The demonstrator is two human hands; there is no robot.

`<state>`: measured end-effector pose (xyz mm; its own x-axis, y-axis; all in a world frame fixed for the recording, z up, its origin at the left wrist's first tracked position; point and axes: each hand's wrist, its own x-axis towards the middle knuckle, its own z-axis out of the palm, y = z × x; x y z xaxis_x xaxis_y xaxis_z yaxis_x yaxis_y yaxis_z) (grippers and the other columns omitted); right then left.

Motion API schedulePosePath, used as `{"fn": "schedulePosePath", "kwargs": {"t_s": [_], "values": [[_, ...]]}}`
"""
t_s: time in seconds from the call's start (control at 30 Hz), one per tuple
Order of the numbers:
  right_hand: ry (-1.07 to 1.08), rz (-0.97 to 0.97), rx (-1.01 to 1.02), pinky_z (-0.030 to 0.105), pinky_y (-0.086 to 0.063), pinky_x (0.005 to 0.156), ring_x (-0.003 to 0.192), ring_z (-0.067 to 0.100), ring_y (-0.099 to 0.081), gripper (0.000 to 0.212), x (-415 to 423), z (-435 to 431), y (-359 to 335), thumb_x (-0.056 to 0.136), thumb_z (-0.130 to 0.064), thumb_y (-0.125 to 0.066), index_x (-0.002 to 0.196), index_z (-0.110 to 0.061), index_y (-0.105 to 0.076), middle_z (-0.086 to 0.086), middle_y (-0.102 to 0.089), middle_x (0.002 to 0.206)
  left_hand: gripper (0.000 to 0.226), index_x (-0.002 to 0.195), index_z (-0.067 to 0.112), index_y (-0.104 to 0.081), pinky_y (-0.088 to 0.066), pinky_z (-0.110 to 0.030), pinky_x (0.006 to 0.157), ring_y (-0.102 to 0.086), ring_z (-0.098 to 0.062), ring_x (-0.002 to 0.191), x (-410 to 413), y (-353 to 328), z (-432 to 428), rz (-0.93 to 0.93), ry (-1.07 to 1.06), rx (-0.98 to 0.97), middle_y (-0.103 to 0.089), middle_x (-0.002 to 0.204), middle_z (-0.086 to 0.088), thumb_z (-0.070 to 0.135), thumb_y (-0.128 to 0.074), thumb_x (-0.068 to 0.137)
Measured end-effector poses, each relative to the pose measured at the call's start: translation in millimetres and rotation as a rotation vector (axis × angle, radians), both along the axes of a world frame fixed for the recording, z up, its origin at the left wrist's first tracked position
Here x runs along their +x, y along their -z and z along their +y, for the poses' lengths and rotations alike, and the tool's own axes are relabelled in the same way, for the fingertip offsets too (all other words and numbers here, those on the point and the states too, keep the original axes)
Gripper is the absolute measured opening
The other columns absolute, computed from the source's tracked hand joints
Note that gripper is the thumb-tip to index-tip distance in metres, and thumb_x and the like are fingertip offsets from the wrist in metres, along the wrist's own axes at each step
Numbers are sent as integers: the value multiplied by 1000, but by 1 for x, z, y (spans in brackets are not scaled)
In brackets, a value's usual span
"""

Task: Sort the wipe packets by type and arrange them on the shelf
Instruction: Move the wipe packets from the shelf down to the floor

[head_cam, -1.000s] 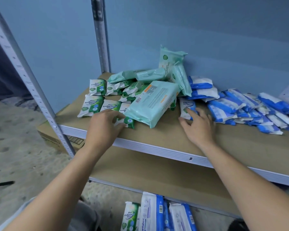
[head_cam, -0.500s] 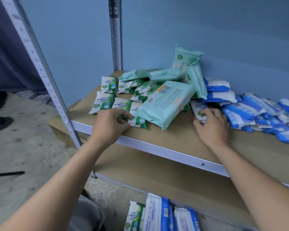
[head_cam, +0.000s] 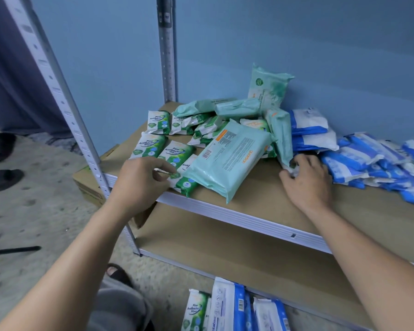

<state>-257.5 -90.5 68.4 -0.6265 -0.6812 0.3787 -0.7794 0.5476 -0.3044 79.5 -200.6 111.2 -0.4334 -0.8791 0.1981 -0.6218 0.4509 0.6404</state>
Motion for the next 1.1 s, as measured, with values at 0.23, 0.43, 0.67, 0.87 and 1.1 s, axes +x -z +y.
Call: {"fn": "schedulePosePath", "kwargs": {"t_s": [0.23,0.43,0.67,0.87,1.1], "values": [[-3,5,-11,46,-43,89,112,39,-49,38,1,0,-1,85,-32,-61,119,-14,-59,11,-55,129,50,113,32,-68,-44,-35,92,-55,-13,107,-25,5,18,-11,115,-88,-64,111,15,54,-59,69],[17,9,-43,47,-42,91,109,40,-49,39,2,2,-1,84,-31,-63,119,-14,-60,13,-55,125,50,112,32,-62,-40,-46,101,-53,-11,108,-34,13,17,-29,118,-147,-54,105,21,42,-84,69],[70,-49,-93,44,-40,90,105,39,-48,40,14,24,-3,79,-28,-70,115,-13,-64,15,-55,118,43,113,33,-62,-30,-34,86,-51,-16,107,-47,23,18,-48,186,-233,-60,106,21,16,-73,74],[94,-64,-84,46,-38,97,110,37,-46,46,24,56,-5,79,-27,-69,122,-14,-65,11,-53,120,49,125,21,-62,-43,-39,92,-48,-25,115,-45,28,14,-54,68,-230,-60,128,1,27,-76,78],[84,-69,-1,41,-35,94,107,33,-39,44,32,84,-4,84,-27,-64,125,-12,-61,12,-48,126,32,103,20,-70,-44,-36,76,-52,-25,99,-31,29,11,-14,52,-217,-64,104,4,29,-85,76]]}}
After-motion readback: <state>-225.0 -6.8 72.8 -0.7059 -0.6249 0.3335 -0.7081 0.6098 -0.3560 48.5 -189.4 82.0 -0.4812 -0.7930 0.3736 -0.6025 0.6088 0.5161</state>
